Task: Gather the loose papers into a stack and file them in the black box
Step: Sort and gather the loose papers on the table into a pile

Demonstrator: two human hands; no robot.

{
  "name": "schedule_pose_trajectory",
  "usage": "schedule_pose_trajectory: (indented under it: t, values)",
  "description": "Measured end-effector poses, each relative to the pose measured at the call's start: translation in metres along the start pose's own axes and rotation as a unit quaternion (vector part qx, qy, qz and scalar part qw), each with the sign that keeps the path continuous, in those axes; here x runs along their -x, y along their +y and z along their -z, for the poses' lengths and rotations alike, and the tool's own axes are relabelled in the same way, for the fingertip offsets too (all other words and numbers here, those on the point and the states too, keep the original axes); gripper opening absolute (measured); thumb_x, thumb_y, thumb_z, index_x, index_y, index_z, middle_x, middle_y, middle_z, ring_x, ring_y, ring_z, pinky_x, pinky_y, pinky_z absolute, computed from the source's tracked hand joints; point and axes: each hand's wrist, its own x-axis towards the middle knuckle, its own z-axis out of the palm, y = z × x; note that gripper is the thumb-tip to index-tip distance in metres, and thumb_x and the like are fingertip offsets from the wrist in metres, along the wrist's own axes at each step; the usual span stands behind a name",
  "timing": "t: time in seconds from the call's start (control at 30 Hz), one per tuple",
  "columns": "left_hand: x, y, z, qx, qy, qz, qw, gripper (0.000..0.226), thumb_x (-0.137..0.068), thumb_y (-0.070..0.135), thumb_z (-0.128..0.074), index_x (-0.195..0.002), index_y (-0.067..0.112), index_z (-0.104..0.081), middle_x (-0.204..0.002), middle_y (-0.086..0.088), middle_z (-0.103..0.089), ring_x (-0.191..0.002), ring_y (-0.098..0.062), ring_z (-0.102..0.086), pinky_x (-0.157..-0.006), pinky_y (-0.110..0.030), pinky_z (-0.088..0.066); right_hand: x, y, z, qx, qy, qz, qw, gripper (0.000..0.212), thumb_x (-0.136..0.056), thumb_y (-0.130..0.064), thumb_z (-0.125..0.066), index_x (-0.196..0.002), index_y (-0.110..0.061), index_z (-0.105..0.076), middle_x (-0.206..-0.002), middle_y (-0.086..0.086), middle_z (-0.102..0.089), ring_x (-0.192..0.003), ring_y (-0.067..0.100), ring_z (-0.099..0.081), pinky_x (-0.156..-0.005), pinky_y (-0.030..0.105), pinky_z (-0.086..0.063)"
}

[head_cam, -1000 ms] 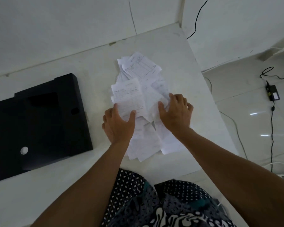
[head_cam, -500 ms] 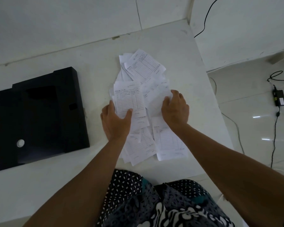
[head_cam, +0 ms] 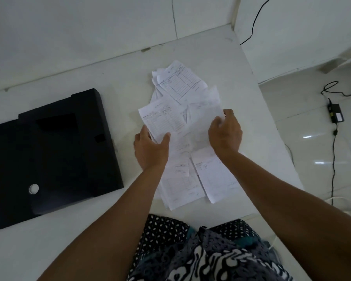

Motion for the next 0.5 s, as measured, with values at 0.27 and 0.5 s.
schedule_pose_trajectory:
  t: [0.27, 0.5]
  values:
    - [-0.003, -0.006, 0.008, 0.03, -0.031, -0.046, 0.998, 0.039, -0.089, 0.032, -0.072, -0.123, 0.015, -0.064, -0.117, -0.002, -0.06, -0.108, -0.017, -0.059, -0.085, -0.022, -0.042, 0.012, 0.002, -0.01, 0.06, -0.024, -0.021, 0.998, 0.06, -0.099, -0.055, -0.039, -0.142, -0.014, -0.049, -0.143, 0.008, -0.047, -0.131, 0.029, -0.044, -0.107, 0.047, -0.032]
    - [-0.004, -0.011, 0.003, -0.044, -0.039, -0.118, 0.991, 0.041, -0.088, 0.034, -0.07, -0.125, 0.017, -0.062, -0.12, -0.003, -0.062, -0.113, -0.02, -0.056, -0.087, -0.026, -0.046, 0.032, -0.005, -0.026, 0.161, -0.05, 0.076, 0.983, 0.076, -0.089, -0.07, -0.047, -0.143, -0.017, -0.043, -0.141, 0.007, -0.048, -0.128, 0.029, -0.045, -0.106, 0.049, -0.034]
